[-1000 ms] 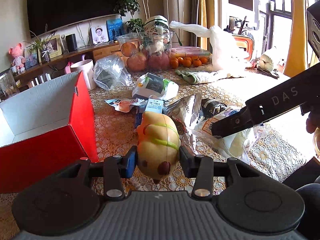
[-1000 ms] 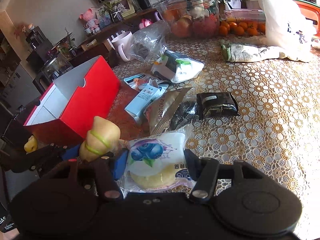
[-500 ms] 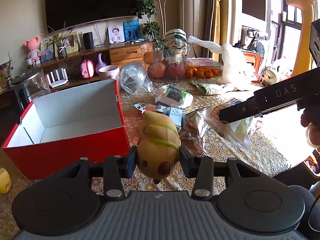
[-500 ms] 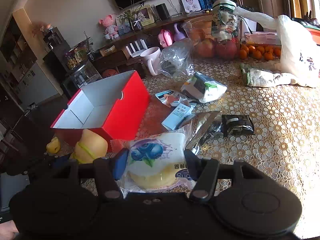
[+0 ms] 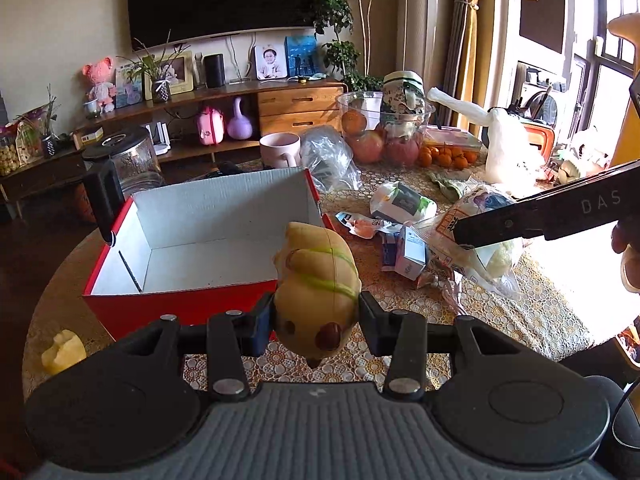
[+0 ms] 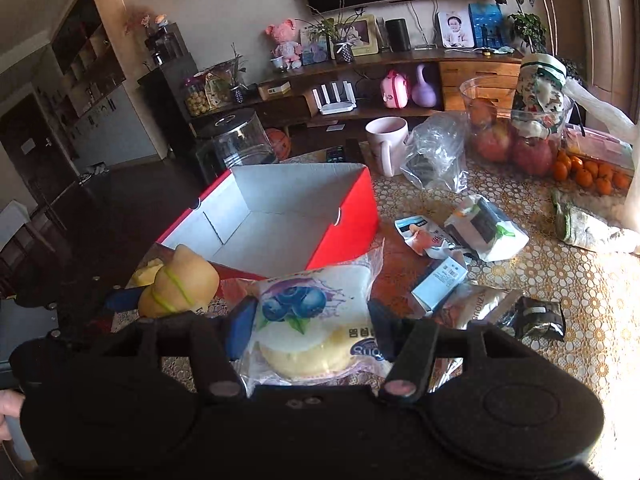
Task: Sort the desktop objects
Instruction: 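Carry the yellow toy with the left tool into the red box while the right tool carries the bread bag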
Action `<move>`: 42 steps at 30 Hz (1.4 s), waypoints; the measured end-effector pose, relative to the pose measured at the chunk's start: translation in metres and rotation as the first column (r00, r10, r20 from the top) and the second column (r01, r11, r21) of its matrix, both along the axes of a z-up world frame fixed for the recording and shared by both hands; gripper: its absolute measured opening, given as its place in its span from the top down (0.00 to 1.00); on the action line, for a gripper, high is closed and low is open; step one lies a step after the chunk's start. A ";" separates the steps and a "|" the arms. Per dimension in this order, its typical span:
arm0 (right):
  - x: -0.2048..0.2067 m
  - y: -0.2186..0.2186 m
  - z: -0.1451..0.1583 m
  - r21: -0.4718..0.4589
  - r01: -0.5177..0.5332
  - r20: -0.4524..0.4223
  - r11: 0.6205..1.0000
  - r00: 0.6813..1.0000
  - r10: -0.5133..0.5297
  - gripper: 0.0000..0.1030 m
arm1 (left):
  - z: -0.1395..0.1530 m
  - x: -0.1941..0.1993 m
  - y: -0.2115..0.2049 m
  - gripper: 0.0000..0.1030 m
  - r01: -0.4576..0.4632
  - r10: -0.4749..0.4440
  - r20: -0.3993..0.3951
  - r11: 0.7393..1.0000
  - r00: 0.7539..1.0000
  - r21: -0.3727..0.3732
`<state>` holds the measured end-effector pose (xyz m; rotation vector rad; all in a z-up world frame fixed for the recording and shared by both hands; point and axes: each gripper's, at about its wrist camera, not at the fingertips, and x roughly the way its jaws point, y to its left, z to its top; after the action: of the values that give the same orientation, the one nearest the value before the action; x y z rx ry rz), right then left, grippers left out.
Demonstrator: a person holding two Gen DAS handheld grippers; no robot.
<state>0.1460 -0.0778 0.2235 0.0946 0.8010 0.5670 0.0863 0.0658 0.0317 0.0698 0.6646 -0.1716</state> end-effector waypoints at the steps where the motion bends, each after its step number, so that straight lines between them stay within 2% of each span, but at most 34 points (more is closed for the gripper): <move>1: 0.002 0.006 0.001 -0.002 -0.012 0.003 1.000 1.000 0.012 0.42 | 0.002 0.003 0.003 0.58 -0.004 0.004 -0.003 1.000 1.000 -0.001; 11: 0.017 0.058 0.007 -0.065 -0.108 0.056 0.992 0.992 0.112 0.42 | 0.014 0.031 0.046 0.58 -0.055 0.055 -0.012 0.998 0.998 0.014; 20: 0.045 0.084 0.004 -0.116 -0.124 0.070 0.985 0.989 0.133 0.42 | 0.017 0.066 0.072 0.58 -0.079 0.081 -0.043 0.996 0.996 0.044; 24: 0.058 0.098 0.004 -0.136 -0.135 0.090 0.981 0.985 0.148 0.42 | 0.017 0.088 0.083 0.58 -0.091 0.095 -0.053 0.993 0.994 0.081; 30: 0.080 0.124 -0.005 -0.194 -0.158 0.122 0.968 0.975 0.184 0.42 | 0.006 0.125 0.096 0.58 -0.091 0.101 -0.087 0.990 0.991 0.109; 33: 0.094 0.135 -0.014 -0.213 -0.164 0.113 0.963 0.975 0.191 0.42 | -0.001 0.139 0.096 0.58 -0.081 0.095 -0.084 0.985 0.992 0.149; 36: 0.104 0.143 -0.026 -0.232 -0.167 0.098 0.958 0.976 0.194 0.42 | -0.010 0.154 0.094 0.58 -0.040 0.061 -0.119 0.985 0.991 0.169; 42: 0.119 0.159 -0.052 -0.280 -0.180 0.062 0.943 0.977 0.205 0.42 | -0.035 0.182 0.093 0.58 -0.008 0.049 -0.197 0.978 0.979 0.208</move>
<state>0.2652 0.0811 0.1714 -0.2648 0.7975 0.6356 0.2679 0.1590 -0.0033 0.2450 0.8840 -0.0815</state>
